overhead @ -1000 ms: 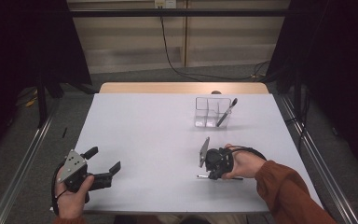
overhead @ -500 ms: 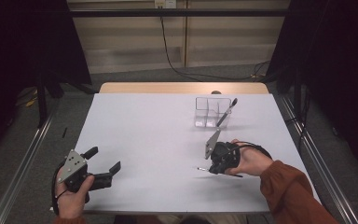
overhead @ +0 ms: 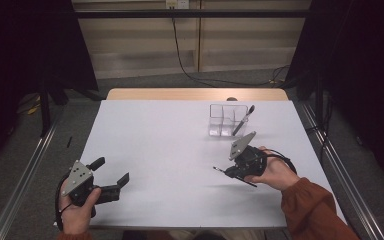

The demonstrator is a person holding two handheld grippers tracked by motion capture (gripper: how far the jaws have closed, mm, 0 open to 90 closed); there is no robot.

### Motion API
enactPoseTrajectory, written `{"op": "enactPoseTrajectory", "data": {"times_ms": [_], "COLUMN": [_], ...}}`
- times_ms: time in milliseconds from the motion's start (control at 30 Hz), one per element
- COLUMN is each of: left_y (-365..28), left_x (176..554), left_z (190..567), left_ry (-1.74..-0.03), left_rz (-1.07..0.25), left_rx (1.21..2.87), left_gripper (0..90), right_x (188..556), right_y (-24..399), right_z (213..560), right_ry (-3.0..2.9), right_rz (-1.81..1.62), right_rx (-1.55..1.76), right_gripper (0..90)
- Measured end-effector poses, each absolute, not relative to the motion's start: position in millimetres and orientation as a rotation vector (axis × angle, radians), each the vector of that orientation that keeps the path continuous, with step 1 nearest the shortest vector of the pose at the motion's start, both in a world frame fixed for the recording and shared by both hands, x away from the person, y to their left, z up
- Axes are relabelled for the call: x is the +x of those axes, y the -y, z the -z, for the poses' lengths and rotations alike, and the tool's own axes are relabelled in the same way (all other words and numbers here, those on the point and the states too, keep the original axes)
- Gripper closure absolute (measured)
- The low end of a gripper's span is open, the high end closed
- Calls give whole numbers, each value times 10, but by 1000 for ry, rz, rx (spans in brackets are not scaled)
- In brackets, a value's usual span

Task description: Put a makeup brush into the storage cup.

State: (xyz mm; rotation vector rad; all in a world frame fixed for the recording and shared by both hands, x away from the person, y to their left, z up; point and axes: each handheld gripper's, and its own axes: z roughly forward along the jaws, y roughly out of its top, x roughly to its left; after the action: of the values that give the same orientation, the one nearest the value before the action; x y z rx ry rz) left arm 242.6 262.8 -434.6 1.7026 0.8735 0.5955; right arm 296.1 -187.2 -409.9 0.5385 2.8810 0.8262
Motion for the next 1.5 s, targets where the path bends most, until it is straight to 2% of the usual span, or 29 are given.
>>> {"op": "enactPoseTrajectory", "data": {"times_ms": [567, 1500], "left_y": [-2632, -2627], "left_x": [2429, 2428], "left_z": [4348, 4343], "left_ry": [-872, -867], "left_rz": [-598, -594], "left_rx": [1709, 1707], "left_gripper": [28, 27], "right_x": [2892, 2780], "right_y": [2078, 2332], "right_z": [4125, 4102], "right_ry": [-2682, -2283], "right_rz": [-1094, -1501], "right_rx": [741, 896], "right_gripper": [858, 858]}}
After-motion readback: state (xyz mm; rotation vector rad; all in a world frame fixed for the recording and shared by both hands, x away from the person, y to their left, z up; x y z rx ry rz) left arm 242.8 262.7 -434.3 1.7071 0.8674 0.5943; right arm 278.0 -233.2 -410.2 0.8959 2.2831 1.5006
